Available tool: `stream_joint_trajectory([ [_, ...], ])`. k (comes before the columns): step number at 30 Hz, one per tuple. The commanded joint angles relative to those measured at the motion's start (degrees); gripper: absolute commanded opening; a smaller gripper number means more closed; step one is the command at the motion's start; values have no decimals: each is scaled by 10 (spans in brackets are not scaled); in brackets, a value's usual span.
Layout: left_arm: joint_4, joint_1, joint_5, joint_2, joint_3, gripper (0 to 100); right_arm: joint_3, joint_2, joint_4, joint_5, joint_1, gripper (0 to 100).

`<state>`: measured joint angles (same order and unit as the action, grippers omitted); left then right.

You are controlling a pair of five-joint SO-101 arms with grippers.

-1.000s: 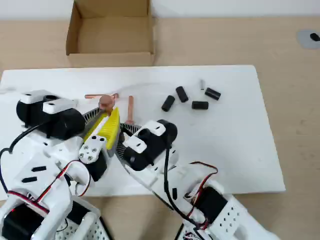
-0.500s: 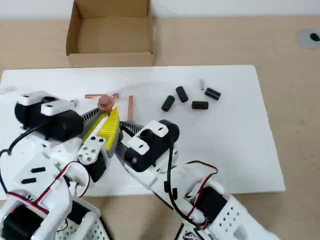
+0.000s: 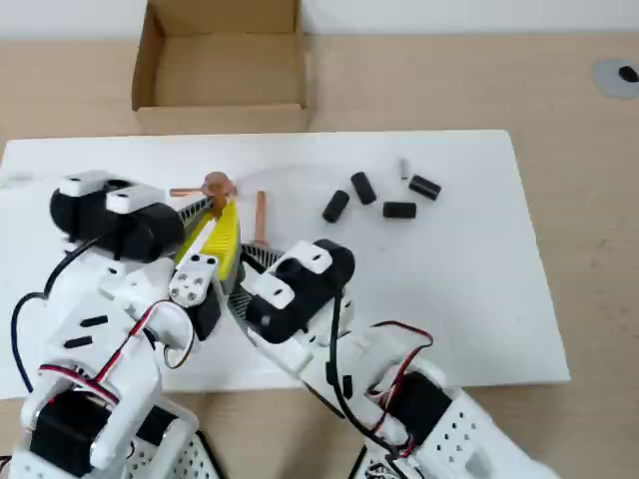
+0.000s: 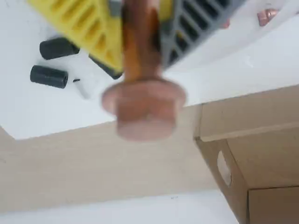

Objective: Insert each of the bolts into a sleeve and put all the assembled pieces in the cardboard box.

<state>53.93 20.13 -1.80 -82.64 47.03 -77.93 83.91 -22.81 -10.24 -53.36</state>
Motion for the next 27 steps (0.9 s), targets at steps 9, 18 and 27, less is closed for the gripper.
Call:
stream_joint_trajectory([
  [9, 30, -26, -4, -6, -15, 6, 7, 11, 19, -4, -1, 15],
  [18, 155, 47, -2, -6, -93, 6, 8, 14, 20, -5, 29, 15],
  [27, 162, 65, -2, -6, -100, 30, 29, 10, 18, -5, 37, 15],
])
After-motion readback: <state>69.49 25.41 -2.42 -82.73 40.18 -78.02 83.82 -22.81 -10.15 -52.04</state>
